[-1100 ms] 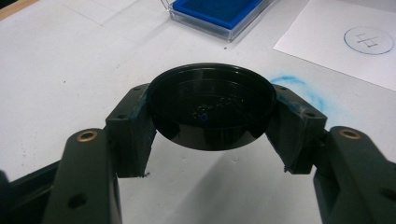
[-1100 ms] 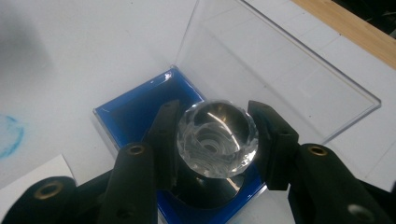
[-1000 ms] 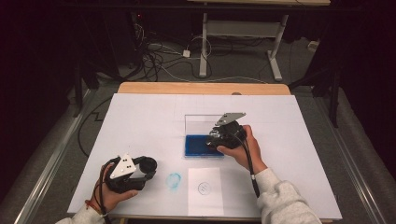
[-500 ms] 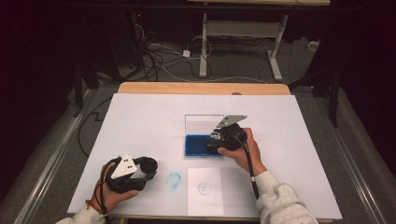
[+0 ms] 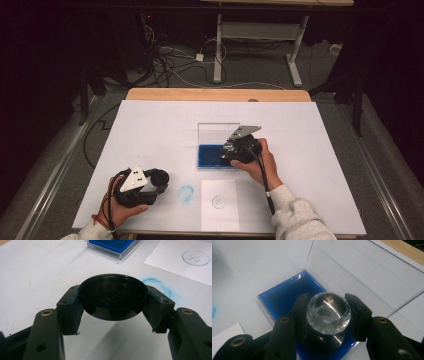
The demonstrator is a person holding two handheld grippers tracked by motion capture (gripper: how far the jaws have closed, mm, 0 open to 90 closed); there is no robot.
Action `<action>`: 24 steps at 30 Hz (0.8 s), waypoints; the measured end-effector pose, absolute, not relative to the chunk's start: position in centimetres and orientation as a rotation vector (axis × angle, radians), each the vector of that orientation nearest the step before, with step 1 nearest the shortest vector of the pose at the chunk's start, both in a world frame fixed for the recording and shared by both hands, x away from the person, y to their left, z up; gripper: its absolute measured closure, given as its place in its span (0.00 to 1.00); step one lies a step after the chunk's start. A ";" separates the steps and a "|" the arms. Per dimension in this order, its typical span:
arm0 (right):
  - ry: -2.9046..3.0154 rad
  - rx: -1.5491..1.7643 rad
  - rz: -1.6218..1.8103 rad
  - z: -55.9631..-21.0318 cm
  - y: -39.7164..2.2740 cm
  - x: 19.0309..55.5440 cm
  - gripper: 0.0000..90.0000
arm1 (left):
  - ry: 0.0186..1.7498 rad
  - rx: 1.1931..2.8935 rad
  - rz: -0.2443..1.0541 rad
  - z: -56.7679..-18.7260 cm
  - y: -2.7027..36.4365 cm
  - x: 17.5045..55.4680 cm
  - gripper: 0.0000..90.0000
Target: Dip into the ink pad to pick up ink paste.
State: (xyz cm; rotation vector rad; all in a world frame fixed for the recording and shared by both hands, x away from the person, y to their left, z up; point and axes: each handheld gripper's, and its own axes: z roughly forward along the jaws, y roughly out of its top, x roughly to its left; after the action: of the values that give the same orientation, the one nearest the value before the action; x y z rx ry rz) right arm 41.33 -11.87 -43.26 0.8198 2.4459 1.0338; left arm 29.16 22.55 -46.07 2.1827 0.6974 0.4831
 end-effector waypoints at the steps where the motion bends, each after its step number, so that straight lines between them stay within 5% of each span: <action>1: 2.445 0.822 1.030 -43.3 -11.8 41.3 0.64 | 0.696 2.184 0.483 -46.1 22.5 29.2 0.41; 24: 2.435 0.868 1.056 -43.2 -12.2 41.1 0.64 | 0.689 2.187 0.480 -46.1 22.5 29.3 0.41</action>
State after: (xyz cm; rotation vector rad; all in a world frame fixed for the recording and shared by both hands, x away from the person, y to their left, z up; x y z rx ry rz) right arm 41.10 -12.18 -43.24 0.8684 2.4346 1.0557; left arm 29.33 22.49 -46.07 2.1875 0.6894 0.4800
